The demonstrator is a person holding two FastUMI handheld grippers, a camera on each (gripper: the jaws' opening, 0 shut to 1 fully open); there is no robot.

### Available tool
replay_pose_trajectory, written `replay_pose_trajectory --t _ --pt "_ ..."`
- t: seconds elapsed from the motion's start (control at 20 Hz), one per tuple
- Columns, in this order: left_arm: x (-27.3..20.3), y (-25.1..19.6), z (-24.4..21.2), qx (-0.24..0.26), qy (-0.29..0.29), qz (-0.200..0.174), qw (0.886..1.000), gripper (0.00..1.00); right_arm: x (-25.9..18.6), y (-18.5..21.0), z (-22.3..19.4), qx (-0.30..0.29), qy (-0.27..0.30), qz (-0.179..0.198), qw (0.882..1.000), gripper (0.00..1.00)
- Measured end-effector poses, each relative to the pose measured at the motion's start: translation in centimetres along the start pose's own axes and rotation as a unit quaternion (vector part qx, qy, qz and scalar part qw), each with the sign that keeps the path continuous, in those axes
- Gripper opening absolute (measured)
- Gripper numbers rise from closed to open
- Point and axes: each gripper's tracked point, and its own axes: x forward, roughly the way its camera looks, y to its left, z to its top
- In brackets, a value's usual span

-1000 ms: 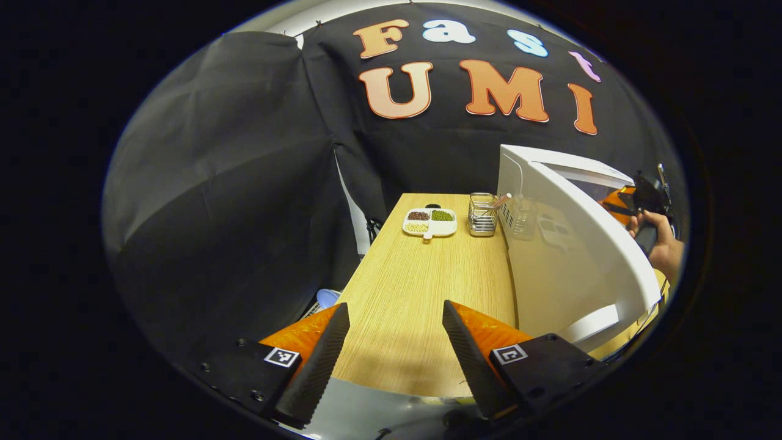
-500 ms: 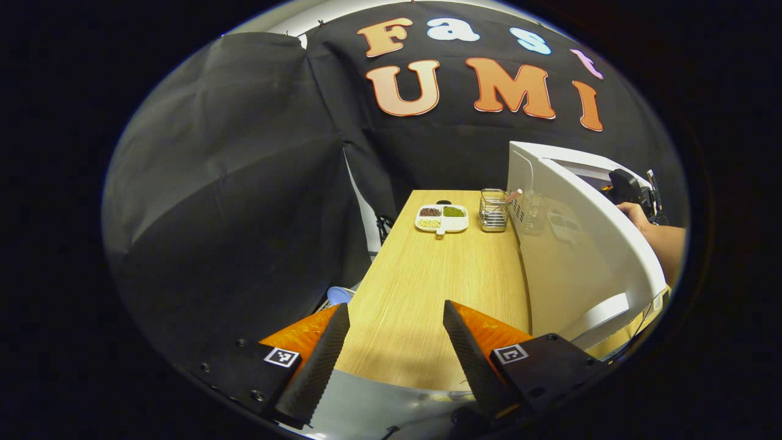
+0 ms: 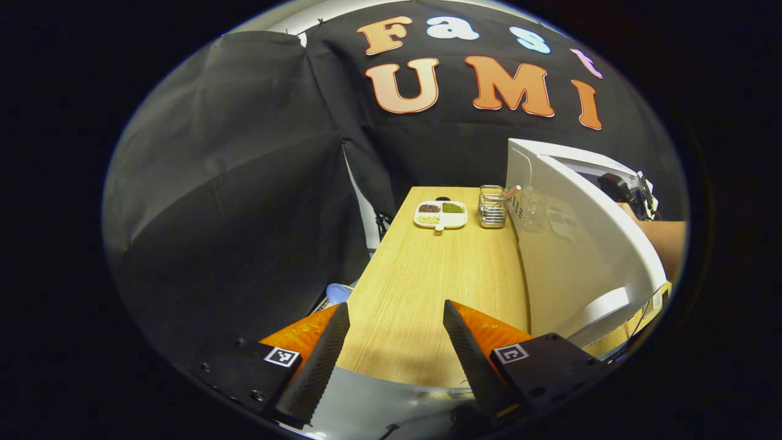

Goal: Open the microwave oven with the left hand, put the food in, and close the microwave oven.

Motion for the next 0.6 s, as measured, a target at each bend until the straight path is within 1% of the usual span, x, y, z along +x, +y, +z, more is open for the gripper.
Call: replay_pose_trajectory --t 0.05,0.1,0.15,0.2,0.25,0.3,0.35,0.4,0.45,0.5,0.55,0.6 --pt "0.2 -0.6 0.3 0.003 -0.004 -0.005 1.000 0.99 -0.1 -0.1 0.4 -0.017 -0.005 -0.001 1.000 0.48" --pt "0.3 -1.1 0.5 0.004 -0.007 -0.010 1.000 0.99 -0.3 -0.1 0.8 -0.034 -0.009 0.006 0.999 0.52" --pt "0.5 -1.7 0.9 0.003 -0.011 -0.016 1.000 0.99 -0.2 -0.2 1.0 -0.052 -0.013 0.016 0.998 0.59" --pt "0.7 -2.3 1.3 0.001 -0.015 -0.022 1.000 0.99 -0.2 -0.7 1.3 -0.071 -0.012 0.020 0.997 0.52" --pt "0.9 -3.0 1.5 -0.002 -0.018 -0.029 0.999 0.99 -0.2 -0.7 1.7 -0.088 -0.011 0.028 0.996 0.70" --pt "1.2 -3.7 1.7 -0.004 -0.021 -0.035 0.999 0.99 -0.3 -1.2 2.0 -0.104 -0.010 0.028 0.994 0.71" --pt "1.4 -4.4 1.8 -0.006 -0.022 -0.043 0.999 0.99 -1.1 -1.5 2.5 -0.118 -0.009 0.032 0.992 0.75" --pt "1.6 -5.0 1.9 -0.007 -0.024 -0.050 0.998 0.99 -1.9 -2.0 3.1 -0.134 -0.008 0.036 0.990 0.76" --pt "1.8 -5.8 2.1 -0.007 -0.026 -0.058 0.998 0.93 -3.2 -2.4 3.7 -0.151 -0.006 0.046 0.987 0.76" --pt "1.8 -6.7 2.0 -0.005 -0.024 -0.065 0.998 0.93 -4.3 -3.0 4.3 -0.171 -0.004 0.052 0.984 0.75" --pt "1.9 -7.0 2.2 -0.002 -0.026 -0.066 0.998 0.99 -5.5 -3.4 4.8 -0.192 -0.002 0.064 0.979 0.76" --pt "2.0 -7.7 2.3 -0.004 -0.029 -0.074 0.997 0.94 -6.8 -3.8 5.2 -0.213 0.001 0.072 0.974 0.76"
